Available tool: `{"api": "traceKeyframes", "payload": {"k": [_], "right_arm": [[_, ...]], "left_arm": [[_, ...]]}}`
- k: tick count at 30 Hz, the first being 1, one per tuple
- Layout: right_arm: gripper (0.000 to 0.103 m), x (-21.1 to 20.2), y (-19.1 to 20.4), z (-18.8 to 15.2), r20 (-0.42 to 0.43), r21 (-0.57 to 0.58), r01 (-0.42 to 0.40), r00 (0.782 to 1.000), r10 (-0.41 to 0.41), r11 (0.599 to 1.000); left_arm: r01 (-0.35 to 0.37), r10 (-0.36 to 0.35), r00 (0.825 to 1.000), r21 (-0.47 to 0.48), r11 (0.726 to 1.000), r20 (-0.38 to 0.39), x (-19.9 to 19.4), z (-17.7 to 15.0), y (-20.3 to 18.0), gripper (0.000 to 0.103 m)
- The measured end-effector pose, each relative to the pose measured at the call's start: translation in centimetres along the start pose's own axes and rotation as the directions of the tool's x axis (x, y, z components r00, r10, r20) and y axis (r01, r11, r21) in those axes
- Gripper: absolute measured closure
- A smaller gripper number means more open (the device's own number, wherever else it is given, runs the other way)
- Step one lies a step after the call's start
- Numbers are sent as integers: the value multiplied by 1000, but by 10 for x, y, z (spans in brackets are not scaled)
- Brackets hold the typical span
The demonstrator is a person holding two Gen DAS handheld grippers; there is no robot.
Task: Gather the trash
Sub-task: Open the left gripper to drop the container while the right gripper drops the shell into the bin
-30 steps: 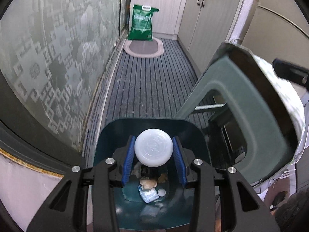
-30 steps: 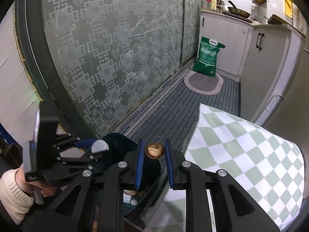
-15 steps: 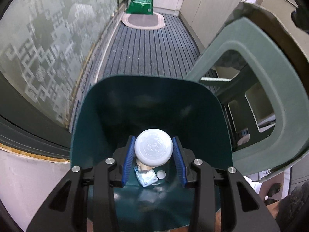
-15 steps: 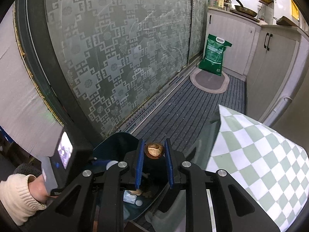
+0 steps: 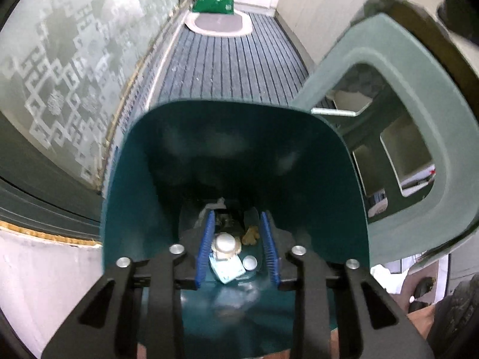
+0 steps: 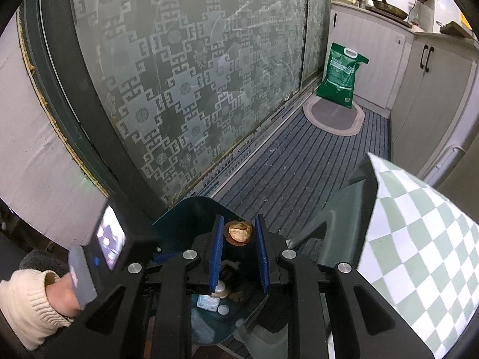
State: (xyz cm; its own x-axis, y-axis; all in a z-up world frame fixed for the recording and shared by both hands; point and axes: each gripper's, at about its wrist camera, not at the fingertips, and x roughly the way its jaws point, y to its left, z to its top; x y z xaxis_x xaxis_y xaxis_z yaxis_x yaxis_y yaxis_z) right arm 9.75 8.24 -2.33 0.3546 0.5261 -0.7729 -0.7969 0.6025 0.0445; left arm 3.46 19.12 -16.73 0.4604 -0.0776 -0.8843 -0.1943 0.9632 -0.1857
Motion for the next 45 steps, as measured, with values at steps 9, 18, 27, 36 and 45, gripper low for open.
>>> {"api": "traceKeyframes", "payload": {"k": [9,18,27,36,45], "right_arm": [[82,34,21,-16,-88,-13,-18,996,17,1000],[82,82,46,-47,-221,-33,-45,975,36,998],[82,120,52,-77,-325,-45,-45,945,28,998],[71,142,46,-96,-385,-44,-35,923,15,998],[71,133,47,-95,-366,-56,-42,930,18,998]], "left_arm": [[-26,33,976,-36,999,215,-59,16,16,79],[36,-9,942,-75,997,336,-97,22,28,87],[98,-63,901,-59,993,430,-125,19,24,87],[114,-86,889,-36,993,450,-131,20,21,87],[112,-88,874,-22,993,478,-144,18,17,87]]}}
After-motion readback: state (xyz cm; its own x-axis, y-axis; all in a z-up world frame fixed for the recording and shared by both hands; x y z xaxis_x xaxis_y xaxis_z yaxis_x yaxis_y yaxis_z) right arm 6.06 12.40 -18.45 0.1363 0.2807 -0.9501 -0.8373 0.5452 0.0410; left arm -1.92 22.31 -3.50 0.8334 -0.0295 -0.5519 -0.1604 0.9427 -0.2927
